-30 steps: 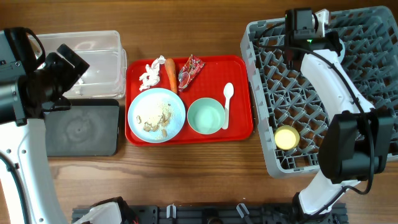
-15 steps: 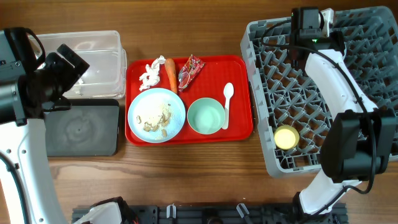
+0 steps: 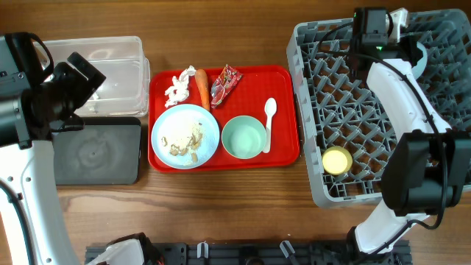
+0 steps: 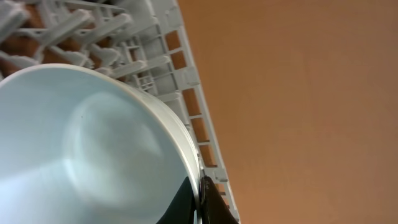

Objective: Sort waste into correct bins and load items into the dishwasher rack
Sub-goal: 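Lower the light blue bowl into the rack slots and open the right gripper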

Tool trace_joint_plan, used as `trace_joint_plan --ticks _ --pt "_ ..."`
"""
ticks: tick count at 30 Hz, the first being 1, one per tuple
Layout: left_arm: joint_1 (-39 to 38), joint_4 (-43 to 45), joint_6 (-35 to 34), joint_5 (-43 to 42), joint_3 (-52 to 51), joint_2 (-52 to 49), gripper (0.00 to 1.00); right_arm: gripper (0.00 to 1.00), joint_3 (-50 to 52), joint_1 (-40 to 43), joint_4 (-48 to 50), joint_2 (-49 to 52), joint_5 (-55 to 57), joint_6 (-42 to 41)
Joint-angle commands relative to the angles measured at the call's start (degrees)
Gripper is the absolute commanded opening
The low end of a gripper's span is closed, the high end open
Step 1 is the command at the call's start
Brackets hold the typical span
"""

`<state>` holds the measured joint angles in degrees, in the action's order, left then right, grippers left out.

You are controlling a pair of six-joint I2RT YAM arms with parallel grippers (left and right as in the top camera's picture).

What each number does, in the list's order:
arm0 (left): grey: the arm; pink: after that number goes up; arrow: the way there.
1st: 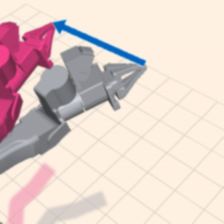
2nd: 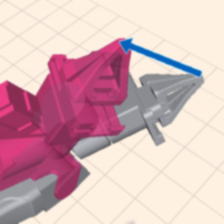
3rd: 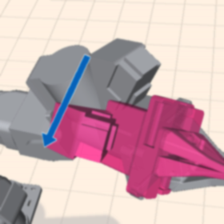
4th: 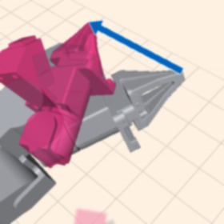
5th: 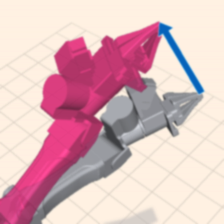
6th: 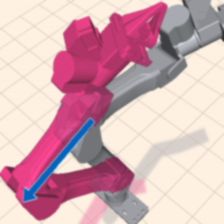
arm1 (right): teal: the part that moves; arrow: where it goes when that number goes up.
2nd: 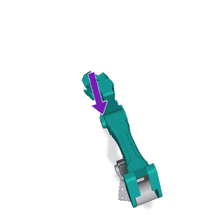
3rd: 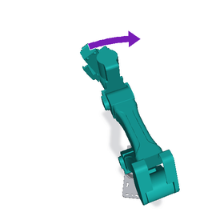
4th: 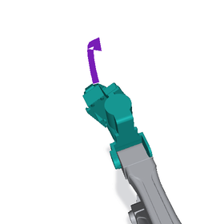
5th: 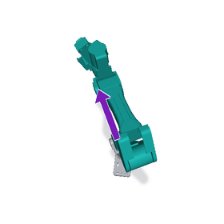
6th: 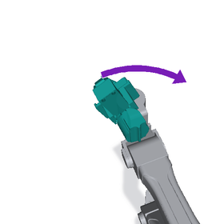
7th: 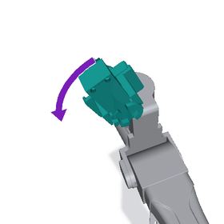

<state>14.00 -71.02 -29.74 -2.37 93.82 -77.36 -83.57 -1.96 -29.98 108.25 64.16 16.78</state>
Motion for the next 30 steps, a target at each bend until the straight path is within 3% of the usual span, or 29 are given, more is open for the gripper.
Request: trace_joint_plan --ticks 1,7,15,17,20,22,26,30 --pt "0.37 0.00 -0.74 0.98 0.33 -0.31 1.00 0.04 2.78 -2.34 0.22 -1.75 -1.22 -0.68" --pt "0.37 0.02 -0.74 0.96 0.33 -0.31 1.00 0.04 8.63 -4.17 2.93 -1.75 -1.18 -0.90" --pt "0.37 0.02 -0.74 0.96 0.33 -0.31 1.00 0.20 8.90 -10.54 5.33 -2.45 -1.16 0.17" --pt "0.37 0.00 -0.74 0.96 0.33 -0.31 1.00 0.26 8.90 -12.09 5.35 -2.54 -1.18 0.15" --pt "0.37 0.02 -0.74 0.96 0.33 -0.31 1.00 0.53 8.90 -13.49 5.11 -2.62 -1.01 0.13" --pt "0.37 0.02 -0.74 0.96 0.33 -0.31 1.00 0.60 8.85 -14.12 5.03 -3.26 -0.50 -0.50" --pt "0.37 0.00 -0.74 0.96 0.33 -0.31 1.00 0.72 8.79 -16.92 3.78 -8.11 -5.16 -0.50" --pt "0.37 0.00 -0.74 0.96 0.33 -0.31 1.00 0.74 8.79 -22.08 -2.64 -16.11 -23.63 -5.03"
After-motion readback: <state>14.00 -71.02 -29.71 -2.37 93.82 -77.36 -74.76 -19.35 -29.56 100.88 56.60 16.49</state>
